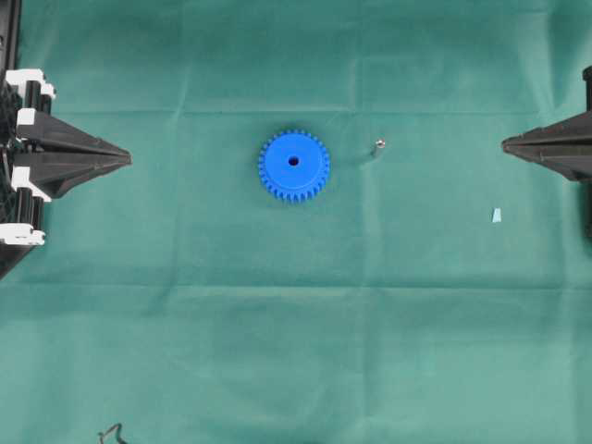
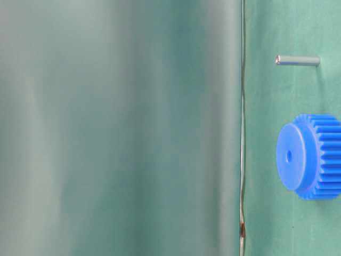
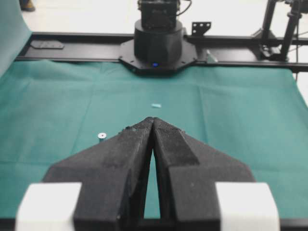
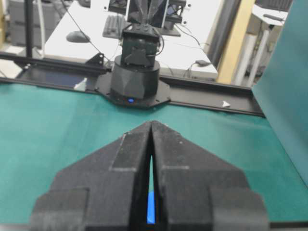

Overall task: Insert the shaft into the center hole of the gear.
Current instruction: 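Move the right gripper left toward the silver shaft beside the gear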

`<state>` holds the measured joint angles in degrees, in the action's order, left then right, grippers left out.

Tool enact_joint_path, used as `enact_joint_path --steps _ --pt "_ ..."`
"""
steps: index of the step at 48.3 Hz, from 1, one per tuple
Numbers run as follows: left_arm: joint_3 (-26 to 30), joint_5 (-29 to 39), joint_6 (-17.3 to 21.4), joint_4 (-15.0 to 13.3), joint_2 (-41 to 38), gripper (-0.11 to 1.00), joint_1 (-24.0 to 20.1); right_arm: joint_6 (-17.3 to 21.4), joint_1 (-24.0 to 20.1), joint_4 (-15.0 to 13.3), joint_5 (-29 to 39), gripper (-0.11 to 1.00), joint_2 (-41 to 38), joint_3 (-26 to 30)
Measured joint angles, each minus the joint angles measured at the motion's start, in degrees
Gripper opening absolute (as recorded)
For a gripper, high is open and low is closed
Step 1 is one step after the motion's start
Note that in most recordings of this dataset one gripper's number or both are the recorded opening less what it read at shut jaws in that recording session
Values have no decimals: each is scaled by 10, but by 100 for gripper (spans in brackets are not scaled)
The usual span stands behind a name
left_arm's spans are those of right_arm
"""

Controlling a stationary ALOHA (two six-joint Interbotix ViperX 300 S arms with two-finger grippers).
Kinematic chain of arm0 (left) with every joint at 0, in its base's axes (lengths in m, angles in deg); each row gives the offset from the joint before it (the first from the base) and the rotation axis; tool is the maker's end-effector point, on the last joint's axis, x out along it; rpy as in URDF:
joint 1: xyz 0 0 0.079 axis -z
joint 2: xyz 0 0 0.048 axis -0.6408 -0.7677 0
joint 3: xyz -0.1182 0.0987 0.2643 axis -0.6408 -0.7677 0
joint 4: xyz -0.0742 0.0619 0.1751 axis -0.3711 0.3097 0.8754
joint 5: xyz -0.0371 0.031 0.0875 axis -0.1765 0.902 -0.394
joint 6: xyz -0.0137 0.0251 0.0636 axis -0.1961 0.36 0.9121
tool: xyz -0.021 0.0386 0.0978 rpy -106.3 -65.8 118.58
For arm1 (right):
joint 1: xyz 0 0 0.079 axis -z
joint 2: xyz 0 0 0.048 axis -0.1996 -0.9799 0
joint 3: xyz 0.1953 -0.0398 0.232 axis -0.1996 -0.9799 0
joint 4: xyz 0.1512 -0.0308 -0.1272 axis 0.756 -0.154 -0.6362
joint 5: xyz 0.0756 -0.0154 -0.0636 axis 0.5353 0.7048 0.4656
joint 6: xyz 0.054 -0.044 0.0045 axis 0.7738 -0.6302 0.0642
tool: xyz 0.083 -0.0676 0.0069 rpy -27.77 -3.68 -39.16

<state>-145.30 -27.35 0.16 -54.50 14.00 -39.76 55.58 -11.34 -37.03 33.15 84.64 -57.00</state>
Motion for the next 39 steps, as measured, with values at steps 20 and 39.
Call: enact_joint_path --steps 20,39 --pt "9 39 -4 7 6 0 1 1 5 0 35 3 -14 5" --pt "10 43 -4 7 7 0 1 2 51 3 20 47 -131 34"
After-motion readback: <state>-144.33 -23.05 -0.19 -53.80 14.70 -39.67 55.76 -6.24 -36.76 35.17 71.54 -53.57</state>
